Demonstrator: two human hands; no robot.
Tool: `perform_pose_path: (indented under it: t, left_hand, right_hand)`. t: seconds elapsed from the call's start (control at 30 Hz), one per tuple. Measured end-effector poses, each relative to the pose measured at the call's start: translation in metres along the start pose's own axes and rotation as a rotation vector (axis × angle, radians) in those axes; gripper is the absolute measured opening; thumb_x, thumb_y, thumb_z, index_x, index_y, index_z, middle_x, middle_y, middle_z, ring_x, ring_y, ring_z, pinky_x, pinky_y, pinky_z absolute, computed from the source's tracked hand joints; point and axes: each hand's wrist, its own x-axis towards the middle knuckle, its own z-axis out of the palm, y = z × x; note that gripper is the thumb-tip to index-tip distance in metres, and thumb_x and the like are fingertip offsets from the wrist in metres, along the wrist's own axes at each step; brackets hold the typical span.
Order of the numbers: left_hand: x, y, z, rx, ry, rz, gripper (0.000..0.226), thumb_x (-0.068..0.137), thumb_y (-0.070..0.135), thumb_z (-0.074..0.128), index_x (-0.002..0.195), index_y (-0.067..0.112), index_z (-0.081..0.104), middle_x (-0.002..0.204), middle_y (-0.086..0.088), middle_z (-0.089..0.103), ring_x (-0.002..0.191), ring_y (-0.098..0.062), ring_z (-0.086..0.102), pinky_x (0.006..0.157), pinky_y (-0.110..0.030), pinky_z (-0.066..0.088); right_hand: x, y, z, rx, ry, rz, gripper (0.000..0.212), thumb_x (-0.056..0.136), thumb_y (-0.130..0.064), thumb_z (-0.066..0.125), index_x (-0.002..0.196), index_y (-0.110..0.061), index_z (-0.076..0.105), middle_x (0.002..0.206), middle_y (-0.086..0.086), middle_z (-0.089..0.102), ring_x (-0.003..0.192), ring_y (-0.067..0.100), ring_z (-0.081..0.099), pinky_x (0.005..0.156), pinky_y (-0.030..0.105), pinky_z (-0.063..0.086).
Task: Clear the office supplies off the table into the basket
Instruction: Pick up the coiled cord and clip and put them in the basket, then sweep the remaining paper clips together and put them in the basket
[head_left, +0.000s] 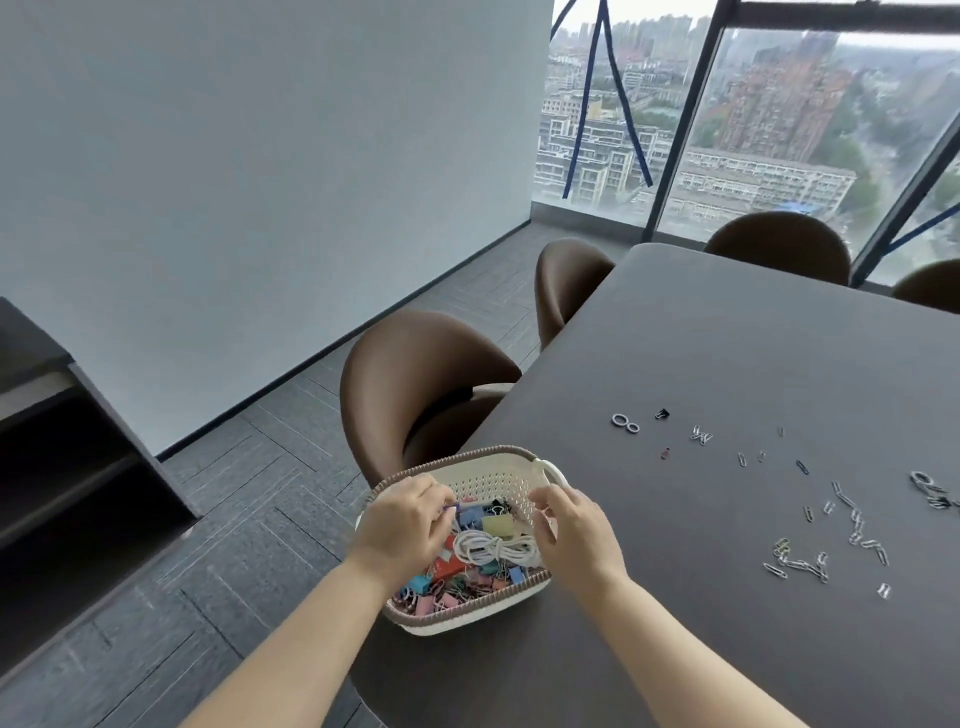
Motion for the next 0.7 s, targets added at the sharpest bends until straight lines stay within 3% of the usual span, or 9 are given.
perform_pose_path:
  t: [0.07, 0.17, 0.3, 0.4, 0.53, 0.57, 0.63, 0.7]
  left_hand:
    - [0.013, 0.018, 0.01, -0.028, -0.019, 0.037, 0.024, 0.085, 0.033, 0.044, 0.083, 0.022, 0.065, 0.08, 0.009, 0.063, 0.066, -0.007, 0.059, 0.051, -0.018, 0.046]
    - [0.035, 0.053, 0.032, -0.043, -0.041, 0.151, 0.018, 0.082, 0.031, 0.048, 0.082, 0.021, 0.064, 0.079, 0.008, 0.063, 0.067, -0.009, 0.06, 0.049, -0.019, 0.045]
    - [0.069, 0.111, 0.068, -0.076, -0.069, 0.295, 0.012, 0.078, 0.028, 0.053, 0.076, 0.022, 0.063, 0.075, 0.006, 0.06, 0.063, -0.014, 0.059, 0.048, -0.022, 0.048]
    - [0.088, 0.153, 0.099, -0.073, -0.142, 0.397, 0.023, 0.075, 0.032, 0.043, 0.071, 0.021, 0.062, 0.07, 0.004, 0.058, 0.06, -0.016, 0.058, 0.043, -0.021, 0.047]
    - [0.102, 0.194, 0.144, -0.031, -0.285, 0.449, 0.019, 0.072, 0.034, 0.052, 0.075, 0.022, 0.065, 0.076, 0.005, 0.06, 0.063, -0.015, 0.061, 0.045, -0.02, 0.047]
    - [0.105, 0.203, 0.156, -0.034, -0.319, 0.442, 0.017, 0.071, 0.031, 0.06, 0.082, 0.02, 0.067, 0.084, 0.002, 0.062, 0.071, -0.018, 0.063, 0.051, -0.022, 0.05]
    - [0.111, 0.223, 0.184, -0.029, -0.45, 0.387, 0.034, 0.081, 0.031, 0.062, 0.112, 0.015, 0.061, 0.119, -0.004, 0.056, 0.11, -0.026, 0.056, 0.082, -0.031, 0.05]
    - [0.114, 0.233, 0.203, 0.053, -0.575, 0.359, 0.054, 0.093, 0.039, 0.044, 0.14, 0.016, 0.032, 0.15, -0.002, 0.024, 0.14, -0.02, 0.018, 0.111, -0.034, 0.024]
  right_hand:
    - [-0.008, 0.018, -0.012, -0.025, 0.151, 0.005, 0.007, 0.082, -0.012, 0.056, 0.082, -0.017, 0.062, 0.08, -0.001, 0.067, 0.065, 0.023, 0.06, 0.06, 0.026, 0.045]
    - [-0.022, 0.056, -0.035, -0.058, 0.23, 0.16, 0.007, 0.082, -0.012, 0.057, 0.076, -0.015, 0.06, 0.075, -0.002, 0.065, 0.057, 0.024, 0.057, 0.056, 0.024, 0.037]
    - [-0.05, 0.114, -0.069, -0.141, 0.24, 0.354, 0.009, 0.085, -0.01, 0.056, 0.092, -0.011, 0.062, 0.086, 0.003, 0.066, 0.082, 0.029, 0.06, 0.067, 0.031, 0.042]
    - [-0.07, 0.155, -0.087, -0.269, 0.11, 0.469, 0.032, 0.09, -0.022, 0.05, 0.121, -0.015, 0.05, 0.116, 0.0, 0.058, 0.109, 0.023, 0.048, 0.089, 0.032, 0.04]
    - [-0.098, 0.202, -0.104, -0.346, 0.036, 0.619, 0.047, 0.092, -0.031, 0.045, 0.136, -0.019, 0.034, 0.135, -0.003, 0.045, 0.119, 0.021, 0.04, 0.097, 0.031, 0.037]
    - [-0.106, 0.214, -0.106, -0.357, 0.024, 0.655, 0.05, 0.092, -0.032, 0.045, 0.138, -0.019, 0.032, 0.138, -0.003, 0.042, 0.122, 0.021, 0.039, 0.098, 0.031, 0.037]
    - [-0.122, 0.241, -0.112, -0.36, -0.003, 0.75, 0.054, 0.092, -0.035, 0.044, 0.141, -0.019, 0.026, 0.145, -0.002, 0.034, 0.13, 0.02, 0.031, 0.104, 0.031, 0.033]
    - [-0.134, 0.259, -0.114, -0.334, -0.028, 0.835, 0.06, 0.093, -0.038, 0.042, 0.144, -0.018, 0.019, 0.152, 0.0, 0.021, 0.139, 0.019, 0.018, 0.111, 0.032, 0.024]
